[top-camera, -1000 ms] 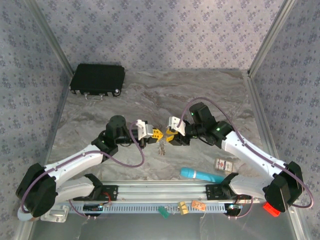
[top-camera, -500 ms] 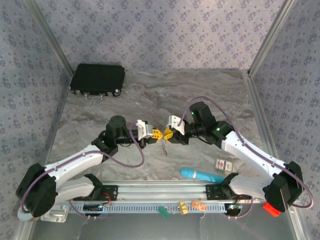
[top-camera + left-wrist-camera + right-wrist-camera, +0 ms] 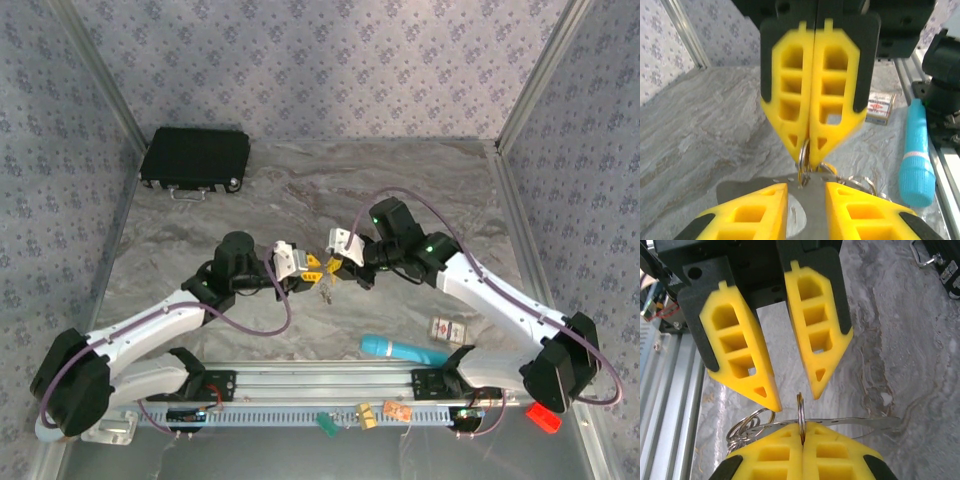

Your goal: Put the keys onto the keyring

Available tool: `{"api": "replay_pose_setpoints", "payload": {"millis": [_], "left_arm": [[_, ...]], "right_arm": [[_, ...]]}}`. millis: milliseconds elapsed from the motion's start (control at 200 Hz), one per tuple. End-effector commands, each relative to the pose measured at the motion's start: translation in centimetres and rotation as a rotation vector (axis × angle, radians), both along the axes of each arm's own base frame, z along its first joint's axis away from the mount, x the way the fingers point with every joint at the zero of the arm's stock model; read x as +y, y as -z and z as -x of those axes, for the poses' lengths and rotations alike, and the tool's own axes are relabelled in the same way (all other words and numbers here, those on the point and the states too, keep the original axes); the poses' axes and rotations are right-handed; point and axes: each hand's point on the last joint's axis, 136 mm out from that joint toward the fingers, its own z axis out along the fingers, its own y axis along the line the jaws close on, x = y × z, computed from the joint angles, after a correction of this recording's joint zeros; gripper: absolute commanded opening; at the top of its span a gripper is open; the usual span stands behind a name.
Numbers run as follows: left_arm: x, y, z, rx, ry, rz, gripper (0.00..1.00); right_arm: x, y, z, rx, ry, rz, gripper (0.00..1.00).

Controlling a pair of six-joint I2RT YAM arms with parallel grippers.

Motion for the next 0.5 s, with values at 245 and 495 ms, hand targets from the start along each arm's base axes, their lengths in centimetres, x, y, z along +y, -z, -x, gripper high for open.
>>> {"api": "replay_pose_setpoints", "payload": {"millis": [245,495], "left_arm": [[-0.2,-1.3,-0.1,-0.047,0.016,-0.015,0.24],[-0.7,-2.3,0.0,-0.049,0.036,0.039,0.24]], "right_arm": [[-0.6,-0.4,-0.6,-0.118,-0.043,0.281,0.0],[1.0,-1.3,0.2,-0.128,-0.09,0.233,0.0]]}}
